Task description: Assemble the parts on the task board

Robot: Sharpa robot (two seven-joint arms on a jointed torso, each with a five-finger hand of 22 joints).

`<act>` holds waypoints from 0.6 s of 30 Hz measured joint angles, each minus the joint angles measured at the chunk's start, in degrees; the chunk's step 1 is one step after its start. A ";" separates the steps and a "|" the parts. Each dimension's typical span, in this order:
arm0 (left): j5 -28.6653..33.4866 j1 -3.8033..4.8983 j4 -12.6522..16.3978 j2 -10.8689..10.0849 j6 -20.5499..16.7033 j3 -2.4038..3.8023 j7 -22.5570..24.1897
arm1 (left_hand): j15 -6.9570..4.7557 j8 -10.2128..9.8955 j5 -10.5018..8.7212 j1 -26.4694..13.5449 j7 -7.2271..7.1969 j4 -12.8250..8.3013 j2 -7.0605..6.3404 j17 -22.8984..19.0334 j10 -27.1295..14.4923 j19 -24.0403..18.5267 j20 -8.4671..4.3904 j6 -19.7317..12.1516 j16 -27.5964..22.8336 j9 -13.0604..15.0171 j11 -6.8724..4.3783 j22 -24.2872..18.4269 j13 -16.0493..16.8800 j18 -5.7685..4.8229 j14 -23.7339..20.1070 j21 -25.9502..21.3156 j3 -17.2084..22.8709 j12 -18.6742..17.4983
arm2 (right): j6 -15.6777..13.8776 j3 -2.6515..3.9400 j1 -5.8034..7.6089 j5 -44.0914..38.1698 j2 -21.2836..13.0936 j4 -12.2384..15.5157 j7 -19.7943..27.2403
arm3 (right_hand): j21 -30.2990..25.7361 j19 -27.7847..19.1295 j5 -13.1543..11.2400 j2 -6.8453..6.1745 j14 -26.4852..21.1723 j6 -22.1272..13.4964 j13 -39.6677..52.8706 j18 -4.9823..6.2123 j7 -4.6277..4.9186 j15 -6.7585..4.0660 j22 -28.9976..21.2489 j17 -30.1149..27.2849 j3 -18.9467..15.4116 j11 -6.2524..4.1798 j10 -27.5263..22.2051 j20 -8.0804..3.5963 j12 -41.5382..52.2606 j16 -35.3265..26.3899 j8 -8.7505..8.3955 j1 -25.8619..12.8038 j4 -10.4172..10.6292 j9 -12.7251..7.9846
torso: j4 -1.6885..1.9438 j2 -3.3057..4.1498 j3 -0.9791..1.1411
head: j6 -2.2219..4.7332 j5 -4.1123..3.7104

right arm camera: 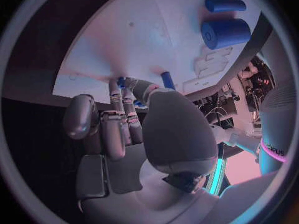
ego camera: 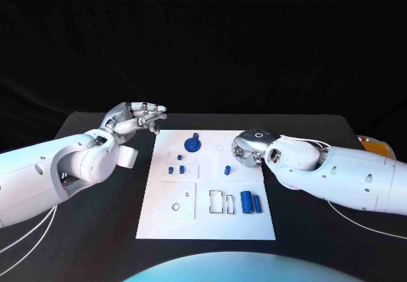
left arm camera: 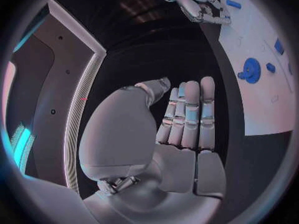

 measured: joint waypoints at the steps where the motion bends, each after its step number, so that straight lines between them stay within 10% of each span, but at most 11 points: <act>1: 0.00 0.00 0.00 0.00 0.01 0.00 -0.06 | 0.00 0.00 0.00 0.00 0.00 0.00 0.00 0.00 0.00 0.00 0.00 0.00 0.00 -0.03 0.00 0.00 0.00 0.00 0.00 0.00 0.00 0.21 | -0.20 -0.03 -0.05 -0.14 -0.07 0.09 -0.10 | 0.20 0.00 -0.03 0.00 0.00 0.03 0.00 -0.01 -0.03 0.00 0.32 0.00 0.00 0.21 0.21 0.00 0.27 0.00 0.00 0.00 0.00 0.13 | 0.00 0.00 0.00 | -0.03 -0.02; 18: 0.03 0.00 -0.29 0.03 0.26 -0.01 -0.83 | 0.21 0.32 0.00 0.97 0.10 -0.49 0.52 -0.16 -0.81 0.00 0.00 -0.52 0.00 -0.14 0.21 -0.06 0.18 -0.01 -0.20 0.00 0.17 0.77 | -4.00 0.16 0.51 -0.67 -1.85 2.88 -0.62 | 1.32 0.00 0.14 0.00 0.01 0.18 2.77 -0.24 -0.18 0.01 1.64 -0.01 0.10 0.36 0.36 -0.41 0.29 0.21 0.00 0.00 0.09 0.47 | -0.01 -0.05 -0.03 | 0.30 0.07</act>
